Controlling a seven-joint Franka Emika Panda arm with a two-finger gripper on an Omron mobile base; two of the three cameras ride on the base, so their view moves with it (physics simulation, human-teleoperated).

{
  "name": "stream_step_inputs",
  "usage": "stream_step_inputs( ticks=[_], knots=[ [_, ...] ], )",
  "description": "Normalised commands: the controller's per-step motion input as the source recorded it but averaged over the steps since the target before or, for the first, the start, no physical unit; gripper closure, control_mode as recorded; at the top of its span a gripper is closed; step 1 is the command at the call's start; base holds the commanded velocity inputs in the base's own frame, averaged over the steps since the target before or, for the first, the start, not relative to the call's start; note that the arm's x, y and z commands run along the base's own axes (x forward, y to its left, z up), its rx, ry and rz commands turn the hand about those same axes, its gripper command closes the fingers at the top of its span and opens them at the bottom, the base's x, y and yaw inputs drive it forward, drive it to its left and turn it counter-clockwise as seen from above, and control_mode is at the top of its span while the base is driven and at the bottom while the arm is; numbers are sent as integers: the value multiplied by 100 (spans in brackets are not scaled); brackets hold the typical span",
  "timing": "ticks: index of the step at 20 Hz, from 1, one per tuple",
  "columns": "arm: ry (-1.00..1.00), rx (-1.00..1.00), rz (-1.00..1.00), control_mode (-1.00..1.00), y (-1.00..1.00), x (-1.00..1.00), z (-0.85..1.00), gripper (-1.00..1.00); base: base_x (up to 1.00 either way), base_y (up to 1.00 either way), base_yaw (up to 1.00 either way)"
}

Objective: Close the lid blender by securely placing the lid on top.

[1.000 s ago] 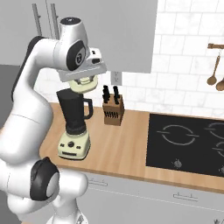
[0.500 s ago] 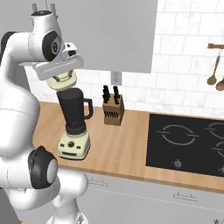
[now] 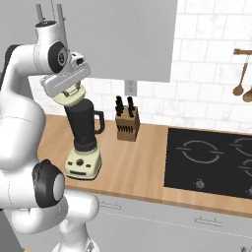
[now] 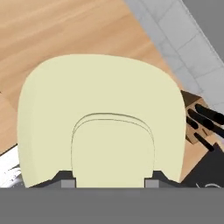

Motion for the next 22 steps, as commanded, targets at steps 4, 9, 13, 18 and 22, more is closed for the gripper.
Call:
stream_step_inputs(
  ticks=[4, 9, 13, 18, 22],
  knots=[
    [13, -15, 5, -100, 1, 34, -11, 100, 0, 0, 0],
    [13, -13, 0, -100, 0, 25, -16, 100, 0, 0, 0],
    [7, 0, 0, -100, 0, 9, -18, 100, 0, 0, 0],
    [3, 1, 0, -100, 0, 8, -15, 100, 0, 0, 0],
    [0, 3, 0, -100, 0, 3, -21, 100, 0, 0, 0]
  ],
)
